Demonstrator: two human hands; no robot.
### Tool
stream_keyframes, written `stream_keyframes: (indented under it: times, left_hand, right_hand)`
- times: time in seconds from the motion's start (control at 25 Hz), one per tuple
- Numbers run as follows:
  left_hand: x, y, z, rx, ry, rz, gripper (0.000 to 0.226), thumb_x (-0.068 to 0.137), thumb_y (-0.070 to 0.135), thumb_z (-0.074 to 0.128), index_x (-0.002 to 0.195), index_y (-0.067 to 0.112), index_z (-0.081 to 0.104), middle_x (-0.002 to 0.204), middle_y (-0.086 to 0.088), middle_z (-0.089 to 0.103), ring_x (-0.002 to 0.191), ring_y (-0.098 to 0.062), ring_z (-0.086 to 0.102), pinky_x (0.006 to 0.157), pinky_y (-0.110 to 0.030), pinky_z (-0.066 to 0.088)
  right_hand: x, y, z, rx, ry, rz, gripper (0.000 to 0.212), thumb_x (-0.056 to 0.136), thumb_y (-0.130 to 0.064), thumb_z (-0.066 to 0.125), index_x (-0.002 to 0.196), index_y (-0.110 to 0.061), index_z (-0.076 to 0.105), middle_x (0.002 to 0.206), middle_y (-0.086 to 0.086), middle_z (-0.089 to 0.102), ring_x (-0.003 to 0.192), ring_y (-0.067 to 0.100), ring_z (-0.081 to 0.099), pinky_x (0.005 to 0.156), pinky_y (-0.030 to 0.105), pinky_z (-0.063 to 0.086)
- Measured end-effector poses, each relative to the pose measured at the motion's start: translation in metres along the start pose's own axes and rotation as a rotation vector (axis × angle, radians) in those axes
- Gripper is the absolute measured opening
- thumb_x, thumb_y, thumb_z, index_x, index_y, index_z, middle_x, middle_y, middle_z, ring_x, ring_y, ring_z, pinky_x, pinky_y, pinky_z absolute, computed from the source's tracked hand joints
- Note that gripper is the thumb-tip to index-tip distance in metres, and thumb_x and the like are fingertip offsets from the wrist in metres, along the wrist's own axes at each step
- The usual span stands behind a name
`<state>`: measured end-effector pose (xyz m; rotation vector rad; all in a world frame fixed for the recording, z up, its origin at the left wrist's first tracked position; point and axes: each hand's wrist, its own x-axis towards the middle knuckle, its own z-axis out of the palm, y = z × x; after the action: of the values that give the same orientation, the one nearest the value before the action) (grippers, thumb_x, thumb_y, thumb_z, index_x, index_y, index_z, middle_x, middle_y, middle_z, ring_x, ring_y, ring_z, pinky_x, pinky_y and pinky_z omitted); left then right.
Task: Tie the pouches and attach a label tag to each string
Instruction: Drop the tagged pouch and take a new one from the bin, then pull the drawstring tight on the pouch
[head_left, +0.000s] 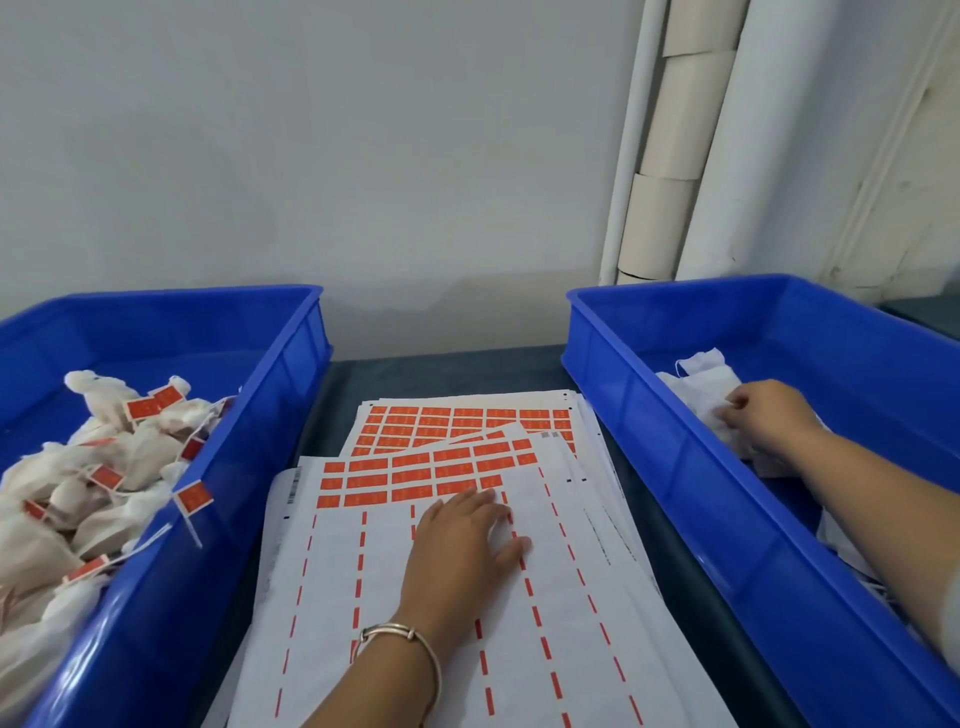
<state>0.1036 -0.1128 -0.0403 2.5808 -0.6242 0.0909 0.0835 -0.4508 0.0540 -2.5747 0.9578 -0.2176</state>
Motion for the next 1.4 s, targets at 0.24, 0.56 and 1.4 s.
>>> stream_keyframes:
  times: [0.24, 0.56, 1.4]
  left_hand:
    - [-0.003, 0.003, -0.003, -0.006, 0.008, 0.006, 0.05, 0.085, 0.062, 0.046, 0.128, 0.037, 0.052, 0.14, 0.022, 0.043, 0.132, -0.006, 0.035, 0.11, -0.031, 0.024]
    - [-0.007, 0.017, -0.033, -0.372, 0.179, -0.092, 0.037, 0.088, 0.042, 0.057, 0.124, 0.04, 0.049, 0.136, 0.016, 0.046, 0.122, -0.005, 0.043, 0.102, -0.023, 0.034]
    - [-0.01, -0.004, -0.07, -1.061, 0.118, -0.332, 0.011, 0.085, 0.022, 0.066, 0.084, 0.032, 0.061, 0.085, 0.021, 0.061, 0.081, -0.012, 0.06, 0.047, -0.009, 0.045]
  right_hand:
    - [-0.011, -0.02, -0.048, 0.302, 0.368, -0.095, 0.024, 0.095, -0.023, 0.053, 0.101, -0.008, 0.07, 0.106, 0.016, 0.057, 0.087, 0.03, 0.055, 0.07, 0.035, 0.043]
    - [-0.084, -0.128, -0.079, 0.286, 0.256, -0.679, 0.022, 0.095, -0.024, 0.054, 0.108, -0.016, 0.07, 0.095, -0.007, 0.059, 0.088, 0.01, 0.054, 0.075, 0.021, 0.041]
    - [-0.15, -0.127, 0.076, 0.727, -0.454, -0.5, 0.012, 0.08, -0.041, 0.061, 0.078, -0.038, 0.072, 0.088, -0.028, 0.069, 0.087, -0.01, 0.063, 0.06, 0.002, 0.045]
